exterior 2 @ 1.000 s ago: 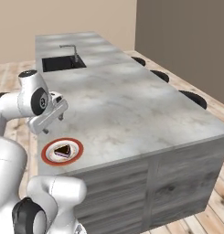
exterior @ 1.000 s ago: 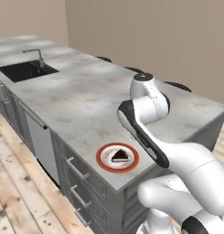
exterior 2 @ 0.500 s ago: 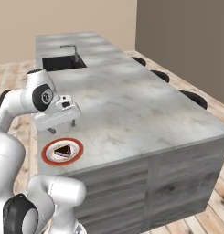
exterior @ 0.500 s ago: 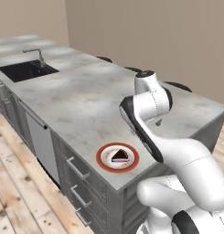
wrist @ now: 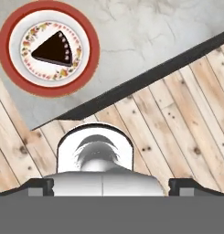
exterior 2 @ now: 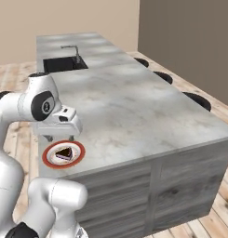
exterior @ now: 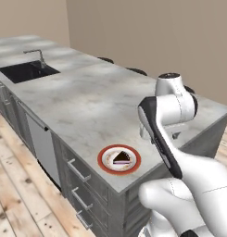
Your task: Take the baked cake out of the oven and place it on the plate for cooling. Then close the oven door.
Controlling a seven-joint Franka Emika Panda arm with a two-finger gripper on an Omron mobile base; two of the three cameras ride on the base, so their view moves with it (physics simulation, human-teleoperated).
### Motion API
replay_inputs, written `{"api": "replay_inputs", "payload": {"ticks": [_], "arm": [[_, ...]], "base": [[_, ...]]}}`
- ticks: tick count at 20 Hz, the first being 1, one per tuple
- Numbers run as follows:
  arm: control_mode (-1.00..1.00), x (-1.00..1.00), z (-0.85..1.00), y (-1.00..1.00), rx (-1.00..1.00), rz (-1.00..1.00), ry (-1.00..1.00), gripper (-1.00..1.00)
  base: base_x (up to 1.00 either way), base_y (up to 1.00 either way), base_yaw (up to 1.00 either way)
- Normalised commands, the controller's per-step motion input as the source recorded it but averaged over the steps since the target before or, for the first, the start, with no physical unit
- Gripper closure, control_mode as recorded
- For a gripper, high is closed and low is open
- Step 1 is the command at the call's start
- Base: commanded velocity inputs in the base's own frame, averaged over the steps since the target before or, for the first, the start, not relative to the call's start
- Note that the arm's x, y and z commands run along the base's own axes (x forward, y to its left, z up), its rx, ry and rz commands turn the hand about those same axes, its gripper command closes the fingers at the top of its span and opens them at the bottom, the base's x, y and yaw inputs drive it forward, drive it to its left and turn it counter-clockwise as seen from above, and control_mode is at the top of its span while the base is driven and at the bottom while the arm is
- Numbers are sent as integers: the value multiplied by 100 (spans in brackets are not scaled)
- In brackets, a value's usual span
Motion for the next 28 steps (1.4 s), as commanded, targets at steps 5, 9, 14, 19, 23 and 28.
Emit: {"api": "replay_inputs", "payload": {"ticks": [5, 9, 14, 19, 23, 28], "arm": [[-100, -46, 0, 0, 1, -8, -21, -100], [-100, -4, 0, 0, 0, -1, -4, -100], [100, -11, 0, 0, 0, -2, -3, -100], [100, 0, 0, 0, 0, 0, 0, -100], [100, 0, 0, 0, 0, 0, 0, -100], [100, 0, 0, 0, 0, 0, 0, -100]], "base": [[0, 0, 0], [0, 0, 0], [-12, 0, -1], [-98, -26, -19], [-55, -17, -64], [-1, -15, -83]]}}
